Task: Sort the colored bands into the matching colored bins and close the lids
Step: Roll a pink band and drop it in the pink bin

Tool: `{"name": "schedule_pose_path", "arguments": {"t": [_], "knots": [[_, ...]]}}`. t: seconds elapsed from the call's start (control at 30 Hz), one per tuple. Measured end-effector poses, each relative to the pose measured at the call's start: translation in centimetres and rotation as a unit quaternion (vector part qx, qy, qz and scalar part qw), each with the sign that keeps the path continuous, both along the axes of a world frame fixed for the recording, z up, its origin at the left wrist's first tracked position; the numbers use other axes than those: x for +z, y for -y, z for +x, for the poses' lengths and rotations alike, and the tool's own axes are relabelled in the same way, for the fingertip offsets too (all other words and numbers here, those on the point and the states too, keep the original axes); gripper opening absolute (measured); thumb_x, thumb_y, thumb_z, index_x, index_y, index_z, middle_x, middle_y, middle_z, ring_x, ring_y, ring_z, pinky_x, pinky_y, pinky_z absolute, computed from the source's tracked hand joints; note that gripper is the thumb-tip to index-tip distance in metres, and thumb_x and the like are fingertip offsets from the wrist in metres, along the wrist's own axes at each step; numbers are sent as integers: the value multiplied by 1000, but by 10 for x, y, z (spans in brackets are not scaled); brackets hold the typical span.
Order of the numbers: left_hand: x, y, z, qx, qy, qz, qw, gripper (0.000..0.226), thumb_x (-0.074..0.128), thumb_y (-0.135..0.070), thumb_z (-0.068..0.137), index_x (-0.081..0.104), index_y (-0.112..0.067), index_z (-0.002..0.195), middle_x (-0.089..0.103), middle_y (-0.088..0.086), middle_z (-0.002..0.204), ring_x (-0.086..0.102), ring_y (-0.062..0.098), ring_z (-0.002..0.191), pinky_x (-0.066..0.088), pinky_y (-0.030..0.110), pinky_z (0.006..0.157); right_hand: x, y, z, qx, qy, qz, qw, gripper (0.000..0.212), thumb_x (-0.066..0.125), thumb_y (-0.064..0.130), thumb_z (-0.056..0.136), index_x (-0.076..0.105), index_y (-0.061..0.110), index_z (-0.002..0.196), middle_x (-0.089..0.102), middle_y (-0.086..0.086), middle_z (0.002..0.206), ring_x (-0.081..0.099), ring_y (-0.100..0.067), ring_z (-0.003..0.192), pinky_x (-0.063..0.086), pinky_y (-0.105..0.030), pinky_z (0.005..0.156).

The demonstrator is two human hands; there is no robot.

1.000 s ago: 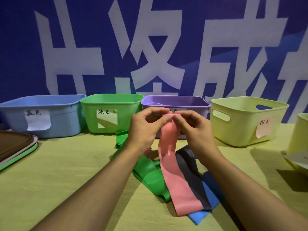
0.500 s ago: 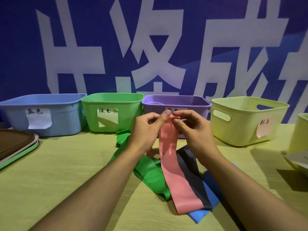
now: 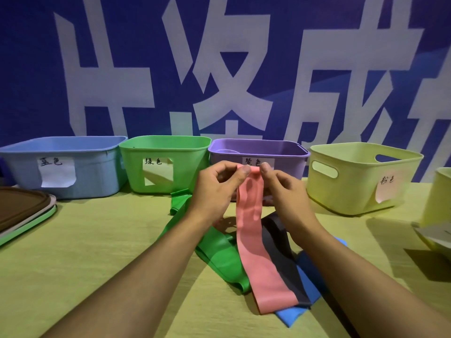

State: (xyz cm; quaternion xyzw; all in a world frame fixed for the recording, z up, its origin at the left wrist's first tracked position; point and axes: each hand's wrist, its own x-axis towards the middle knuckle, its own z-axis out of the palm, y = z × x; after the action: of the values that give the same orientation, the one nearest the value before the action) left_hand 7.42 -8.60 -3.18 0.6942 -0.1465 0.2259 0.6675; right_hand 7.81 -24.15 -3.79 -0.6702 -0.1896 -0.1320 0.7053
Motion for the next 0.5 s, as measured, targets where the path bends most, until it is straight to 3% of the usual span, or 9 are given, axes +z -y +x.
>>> {"name": "schedule_pose_path", "arguments": {"t": [0.07, 0.23, 0.37, 0.5], "knots": [[0, 0, 0, -6, 0, 3, 1000, 13, 71, -22, 95, 75, -13, 105, 79, 2, 98, 76, 16, 93, 63, 37, 75, -1, 0, 1, -3, 5, -5, 1000, 34, 58, 43, 98, 77, 15, 100, 79, -2, 87, 76, -13, 81, 56, -20, 66], [-1, 0, 1, -26, -1, -4, 1000, 10, 72, -16, 95, 75, -15, 104, 79, 3, 99, 76, 19, 96, 64, 39, 78, -3, 0, 5, -26, 32, -11, 999, 27, 64, 39, 97, 78, 17, 92, 78, -6, 88, 75, -25, 84, 62, -39, 72], [-2, 0, 1, -25, 0, 1, 1000, 14, 71, -10, 95, 73, -14, 108, 78, 6, 102, 75, 20, 98, 64, 40, 79, -4, 1, 5, -27, 45, -13, 999, 16, 65, 28, 98, 77, 19, 103, 79, 0, 94, 75, -18, 90, 62, -38, 76], [-2, -1, 2, -25, -5, -1, 1000, 18, 71, -6, 94, 72, -13, 111, 77, 9, 104, 75, 23, 99, 64, 41, 80, -4, 0, 5, -18, 52, -8, 998, 17, 66, 24, 98, 76, 14, 108, 79, -3, 96, 75, -22, 94, 63, -42, 80]]}}
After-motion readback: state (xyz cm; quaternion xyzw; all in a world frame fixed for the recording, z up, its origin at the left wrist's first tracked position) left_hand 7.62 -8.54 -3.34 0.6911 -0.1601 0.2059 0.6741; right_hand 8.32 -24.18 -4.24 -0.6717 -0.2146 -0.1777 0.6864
